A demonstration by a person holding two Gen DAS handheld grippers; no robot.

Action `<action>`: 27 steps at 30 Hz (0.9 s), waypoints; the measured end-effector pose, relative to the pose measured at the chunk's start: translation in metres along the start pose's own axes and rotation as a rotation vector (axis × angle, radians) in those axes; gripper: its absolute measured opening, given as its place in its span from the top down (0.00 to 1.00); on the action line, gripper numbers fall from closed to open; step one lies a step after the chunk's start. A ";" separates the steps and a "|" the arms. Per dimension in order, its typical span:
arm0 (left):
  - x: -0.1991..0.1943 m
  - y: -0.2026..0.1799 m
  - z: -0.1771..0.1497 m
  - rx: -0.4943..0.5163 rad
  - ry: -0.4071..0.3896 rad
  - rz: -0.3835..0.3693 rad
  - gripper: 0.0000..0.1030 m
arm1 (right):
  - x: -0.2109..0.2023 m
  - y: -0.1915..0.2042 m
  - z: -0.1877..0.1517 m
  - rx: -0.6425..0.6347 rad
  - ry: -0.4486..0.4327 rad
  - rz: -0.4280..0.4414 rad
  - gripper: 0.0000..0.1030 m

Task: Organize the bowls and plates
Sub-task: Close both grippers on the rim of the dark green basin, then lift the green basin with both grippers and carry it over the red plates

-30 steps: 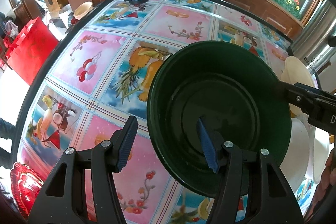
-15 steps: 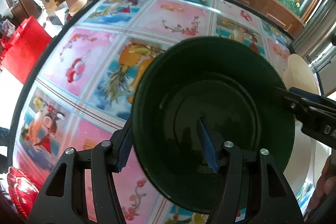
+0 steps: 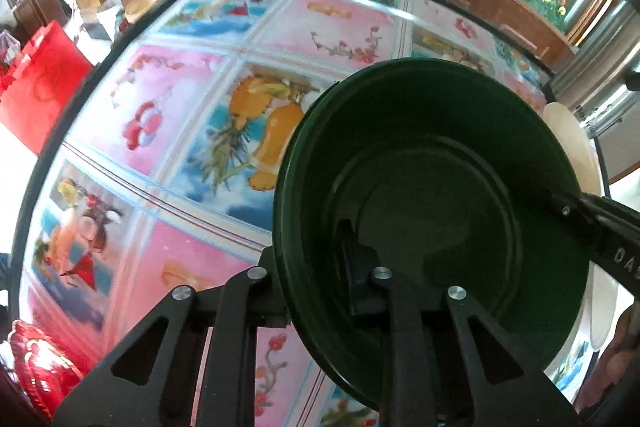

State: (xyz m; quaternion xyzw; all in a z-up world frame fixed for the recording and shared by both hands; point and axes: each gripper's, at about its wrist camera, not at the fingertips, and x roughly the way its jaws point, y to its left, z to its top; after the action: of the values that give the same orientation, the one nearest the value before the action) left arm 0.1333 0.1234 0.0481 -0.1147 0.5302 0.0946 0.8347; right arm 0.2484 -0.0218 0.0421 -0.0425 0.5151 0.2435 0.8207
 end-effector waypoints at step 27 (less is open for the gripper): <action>-0.130 0.140 -0.105 0.082 -0.037 0.028 0.83 | -0.068 0.152 -0.091 -0.061 -0.054 0.074 0.81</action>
State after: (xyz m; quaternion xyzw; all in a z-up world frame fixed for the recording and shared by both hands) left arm -0.0510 0.2218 0.1098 -0.0712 0.5197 0.0867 0.8470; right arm 0.0824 0.0582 0.0861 -0.0416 0.4863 0.2903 0.8231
